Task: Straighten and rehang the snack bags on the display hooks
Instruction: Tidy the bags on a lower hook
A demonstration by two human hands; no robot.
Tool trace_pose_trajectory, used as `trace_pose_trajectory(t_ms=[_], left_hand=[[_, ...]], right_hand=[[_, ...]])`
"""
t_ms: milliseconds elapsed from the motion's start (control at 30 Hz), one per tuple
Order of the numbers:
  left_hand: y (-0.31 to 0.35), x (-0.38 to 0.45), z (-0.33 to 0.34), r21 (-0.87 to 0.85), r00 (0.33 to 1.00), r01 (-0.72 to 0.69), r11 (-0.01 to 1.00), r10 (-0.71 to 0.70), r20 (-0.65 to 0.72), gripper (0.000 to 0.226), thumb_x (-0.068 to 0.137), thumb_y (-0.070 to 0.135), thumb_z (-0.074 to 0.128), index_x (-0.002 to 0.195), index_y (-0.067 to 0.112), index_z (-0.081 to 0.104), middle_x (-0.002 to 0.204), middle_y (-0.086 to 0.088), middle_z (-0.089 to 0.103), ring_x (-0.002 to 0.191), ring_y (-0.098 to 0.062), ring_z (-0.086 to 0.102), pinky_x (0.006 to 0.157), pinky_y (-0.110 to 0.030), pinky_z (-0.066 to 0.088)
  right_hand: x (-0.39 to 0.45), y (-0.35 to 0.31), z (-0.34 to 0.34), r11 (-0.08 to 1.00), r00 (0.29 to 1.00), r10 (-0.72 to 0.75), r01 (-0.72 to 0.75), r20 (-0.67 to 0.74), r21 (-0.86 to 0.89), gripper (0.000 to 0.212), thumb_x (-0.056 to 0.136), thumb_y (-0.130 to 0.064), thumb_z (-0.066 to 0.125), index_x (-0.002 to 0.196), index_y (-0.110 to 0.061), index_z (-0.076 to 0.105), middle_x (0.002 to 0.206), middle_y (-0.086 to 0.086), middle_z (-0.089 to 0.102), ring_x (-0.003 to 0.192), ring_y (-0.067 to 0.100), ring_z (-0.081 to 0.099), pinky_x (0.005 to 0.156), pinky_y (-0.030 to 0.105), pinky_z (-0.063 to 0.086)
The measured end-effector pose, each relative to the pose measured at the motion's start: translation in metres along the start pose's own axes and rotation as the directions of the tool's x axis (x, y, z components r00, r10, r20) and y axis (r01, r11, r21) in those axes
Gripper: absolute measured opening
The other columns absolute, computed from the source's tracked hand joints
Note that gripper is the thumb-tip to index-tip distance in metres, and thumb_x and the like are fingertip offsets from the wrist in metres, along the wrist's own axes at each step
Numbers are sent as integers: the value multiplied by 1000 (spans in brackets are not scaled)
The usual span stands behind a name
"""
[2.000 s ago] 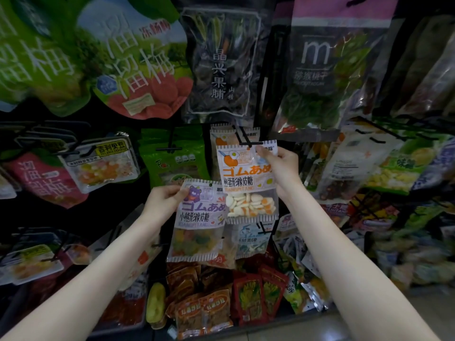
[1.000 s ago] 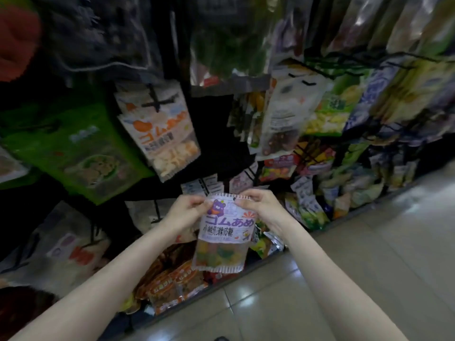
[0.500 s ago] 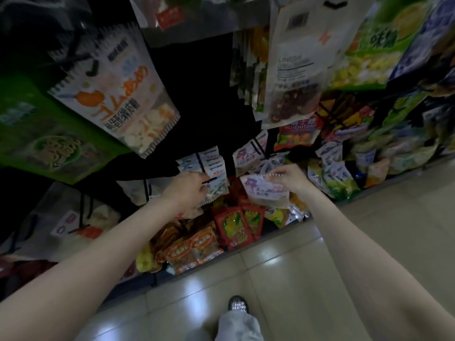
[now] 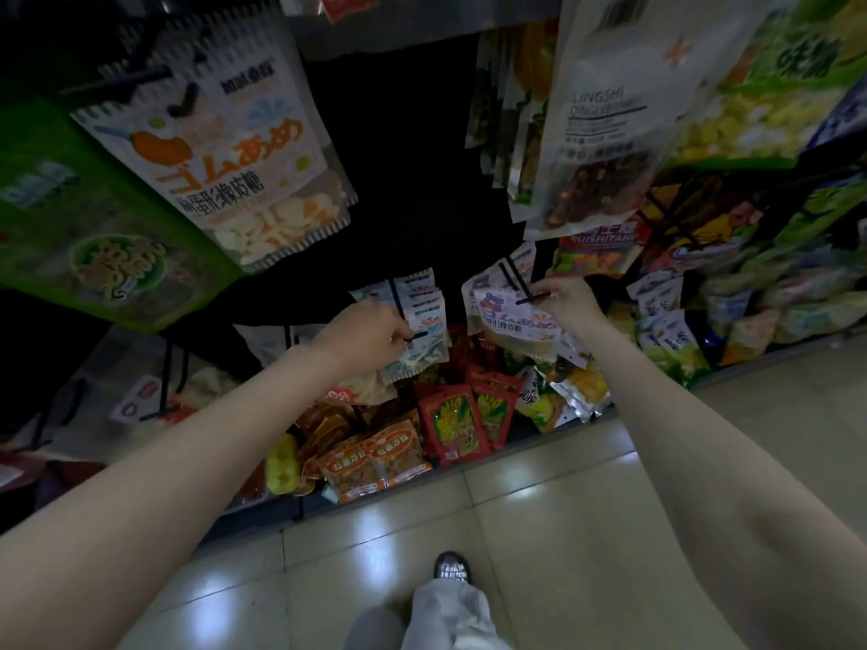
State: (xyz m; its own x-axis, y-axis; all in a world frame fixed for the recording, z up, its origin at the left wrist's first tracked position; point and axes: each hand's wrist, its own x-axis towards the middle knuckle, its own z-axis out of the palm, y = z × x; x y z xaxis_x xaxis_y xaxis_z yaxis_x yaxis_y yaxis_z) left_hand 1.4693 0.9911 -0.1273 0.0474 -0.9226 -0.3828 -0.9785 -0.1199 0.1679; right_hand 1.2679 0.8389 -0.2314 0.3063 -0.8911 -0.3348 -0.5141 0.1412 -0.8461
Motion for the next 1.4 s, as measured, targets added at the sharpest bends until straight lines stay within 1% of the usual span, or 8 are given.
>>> trace_pose_trajectory(t_ms=[233,367,567,900,1033,1167,1267,1400], left_hand=[[-3,3,5,-15,1000,-1,1000,1,9,35,98,14,41,131,10,53,131,-4,56,103,-22,58,76,-17,36],[-6,6,9,-34,1000,1,999,-1,-3,33,96,16,44,126,10,57,131,-3,57,112,-16,56,88,-20,40],[-7,9,12,-21,1000,2,1000,-3,-25,32,96,17,46,124,10,59,131,-2,57,110,-16,58,88,-23,43],[-9,9,18,-14,998,-22,1000,21,-64,32,95,16,47,123,9,60,129,-3,58,98,-20,61,72,-19,37],[-13,13,21,-18,997,-32,999,30,-76,31,94,15,47,121,9,61,126,-4,60,101,-19,61,76,-21,42],[-13,13,21,-6,995,-46,999,45,-87,30,94,16,48,120,10,63,123,-5,62,97,-22,62,75,-24,44],[-15,14,21,4,996,-44,999,45,-78,29,94,17,48,117,11,65,119,-4,65,86,-18,63,70,-24,46],[-15,17,21,11,997,-29,1000,30,-65,26,94,14,47,102,3,69,63,-1,57,44,-4,38,40,-19,29]], right_hand=[[-2,1,-5,991,999,-8,13,-37,135,28,87,12,54,114,9,60,126,21,56,121,31,49,88,19,43],[2,-3,-9,993,1000,-19,21,-23,112,23,90,8,52,96,-6,69,127,24,55,123,35,48,101,43,43],[4,-4,-6,972,997,-79,81,19,-220,30,88,6,52,115,2,63,119,25,60,115,36,54,94,31,41],[4,-5,-15,998,998,-53,53,29,-28,28,91,7,49,117,10,58,127,18,55,94,10,66,76,14,50],[11,-7,-11,999,998,-45,44,34,22,41,93,10,43,64,4,71,128,27,51,79,19,67,62,22,53],[20,1,-4,989,1000,15,-17,16,144,58,94,7,42,44,-8,69,94,10,59,81,23,59,66,27,50],[23,2,2,999,1000,14,-14,8,31,39,93,7,46,72,-5,77,102,16,62,93,28,61,91,31,48],[12,-7,-10,998,999,-28,27,-19,-55,20,90,-5,58,108,0,66,119,15,62,114,28,56,76,14,46]])
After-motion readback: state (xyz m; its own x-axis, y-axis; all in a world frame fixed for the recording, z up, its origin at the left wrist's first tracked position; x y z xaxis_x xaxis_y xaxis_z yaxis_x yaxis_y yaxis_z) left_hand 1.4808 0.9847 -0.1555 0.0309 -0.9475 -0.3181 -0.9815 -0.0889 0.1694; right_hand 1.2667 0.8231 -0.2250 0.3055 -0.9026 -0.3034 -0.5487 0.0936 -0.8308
